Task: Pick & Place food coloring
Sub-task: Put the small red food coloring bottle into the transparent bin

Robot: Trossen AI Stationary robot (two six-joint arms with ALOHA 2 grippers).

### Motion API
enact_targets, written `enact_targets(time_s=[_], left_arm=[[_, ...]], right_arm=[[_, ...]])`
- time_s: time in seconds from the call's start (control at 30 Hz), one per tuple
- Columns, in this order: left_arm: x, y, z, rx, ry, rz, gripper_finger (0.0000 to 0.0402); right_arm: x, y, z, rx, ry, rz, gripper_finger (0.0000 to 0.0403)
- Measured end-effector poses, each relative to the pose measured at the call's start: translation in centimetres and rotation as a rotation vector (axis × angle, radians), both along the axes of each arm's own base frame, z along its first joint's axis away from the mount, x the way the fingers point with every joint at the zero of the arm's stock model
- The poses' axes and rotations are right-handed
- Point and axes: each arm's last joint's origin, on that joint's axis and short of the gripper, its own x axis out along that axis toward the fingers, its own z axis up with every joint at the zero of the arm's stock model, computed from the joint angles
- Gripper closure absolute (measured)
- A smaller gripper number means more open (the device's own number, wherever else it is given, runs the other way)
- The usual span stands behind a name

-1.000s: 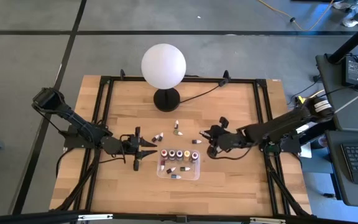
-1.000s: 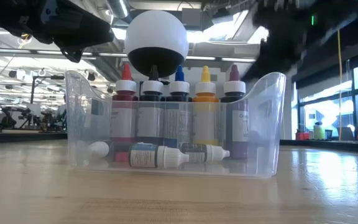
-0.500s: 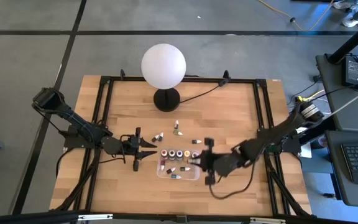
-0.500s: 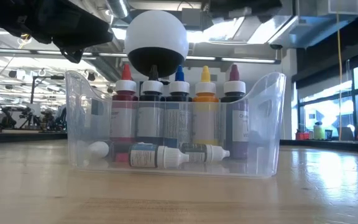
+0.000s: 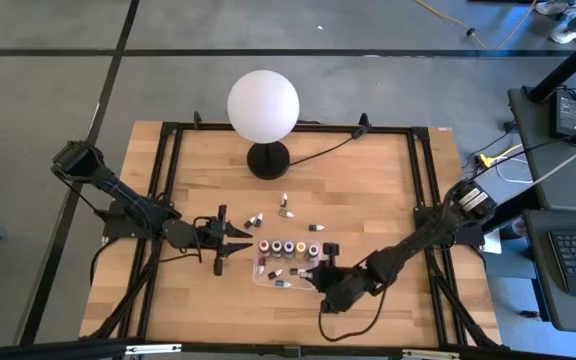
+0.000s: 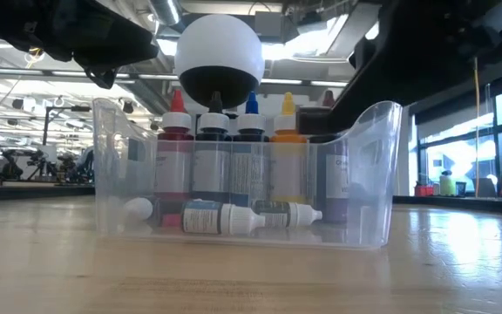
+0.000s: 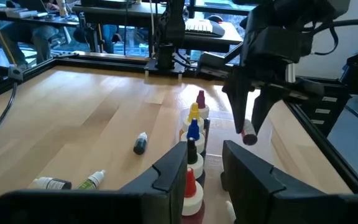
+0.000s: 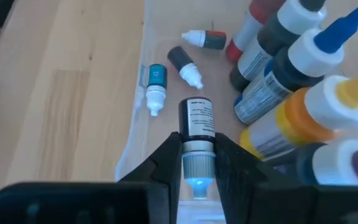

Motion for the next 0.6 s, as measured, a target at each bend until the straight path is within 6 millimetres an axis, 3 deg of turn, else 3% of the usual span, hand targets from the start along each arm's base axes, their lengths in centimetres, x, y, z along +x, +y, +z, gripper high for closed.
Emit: enact_targets(time_s=[0.6], left_arm=[[0.0,0.0,0.0,0.0,0.0,0.0,0.0302]], right_arm=[[0.09,-0.01,-0.22,-0.018,0.009,0.019,0.0315]])
